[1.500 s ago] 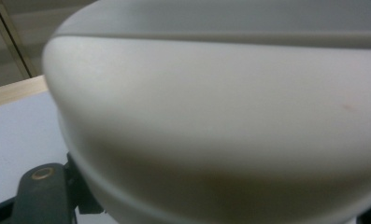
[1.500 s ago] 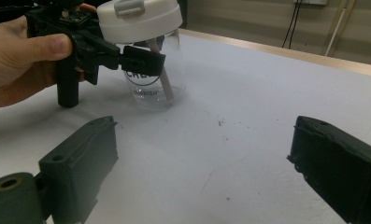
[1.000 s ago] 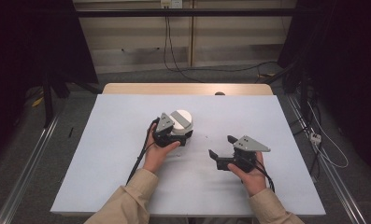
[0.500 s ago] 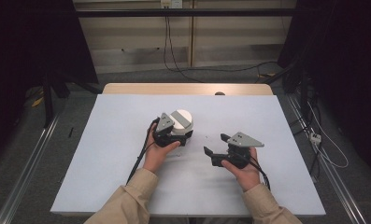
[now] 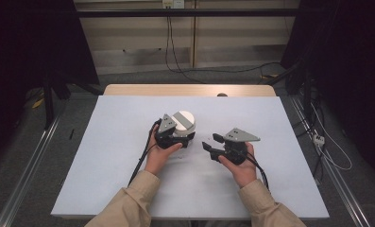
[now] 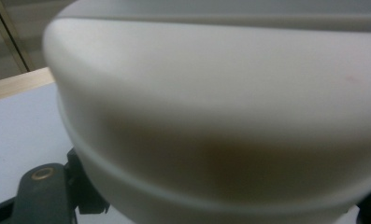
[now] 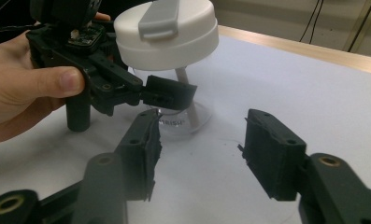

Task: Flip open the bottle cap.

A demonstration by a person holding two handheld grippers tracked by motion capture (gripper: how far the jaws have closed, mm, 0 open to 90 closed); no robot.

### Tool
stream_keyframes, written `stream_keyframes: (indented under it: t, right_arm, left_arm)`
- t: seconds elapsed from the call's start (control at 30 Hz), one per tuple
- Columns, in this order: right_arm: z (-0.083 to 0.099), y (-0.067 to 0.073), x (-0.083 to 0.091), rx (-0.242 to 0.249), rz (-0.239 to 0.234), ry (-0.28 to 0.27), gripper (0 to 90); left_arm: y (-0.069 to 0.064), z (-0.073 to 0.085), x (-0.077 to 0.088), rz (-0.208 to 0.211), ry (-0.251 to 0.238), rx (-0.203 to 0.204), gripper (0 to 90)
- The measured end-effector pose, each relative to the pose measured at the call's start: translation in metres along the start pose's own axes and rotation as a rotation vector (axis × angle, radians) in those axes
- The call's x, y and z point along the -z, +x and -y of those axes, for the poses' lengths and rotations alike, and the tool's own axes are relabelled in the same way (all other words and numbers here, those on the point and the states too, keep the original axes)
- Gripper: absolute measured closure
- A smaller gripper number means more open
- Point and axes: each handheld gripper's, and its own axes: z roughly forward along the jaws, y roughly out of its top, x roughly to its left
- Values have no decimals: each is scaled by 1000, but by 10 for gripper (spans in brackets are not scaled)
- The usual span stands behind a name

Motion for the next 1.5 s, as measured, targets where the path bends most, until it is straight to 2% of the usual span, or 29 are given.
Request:
stream_keyframes:
  t: [0.3, 0.6, 0.7, 1.17, 1.5]
  right_arm:
    - [-8, 1, -7, 18, -12, 20, 633]
    - [-16, 5, -16, 25, -37, 31, 849]
    - [-20, 7, -20, 34, -45, 34, 894]
    - [-31, 16, -34, 54, -54, 35, 900]
    - [-39, 20, -35, 54, -60, 17, 900]
  left_arm:
    - [0, 0, 0, 4, 4, 4, 186]
    - [0, 0, -1, 4, 7, -1, 186]
    - [0, 0, -1, 5, 4, 6, 186]
    - [0, 0, -1, 5, 9, -4, 185]
    - [0, 0, -1, 6, 10, 2, 186]
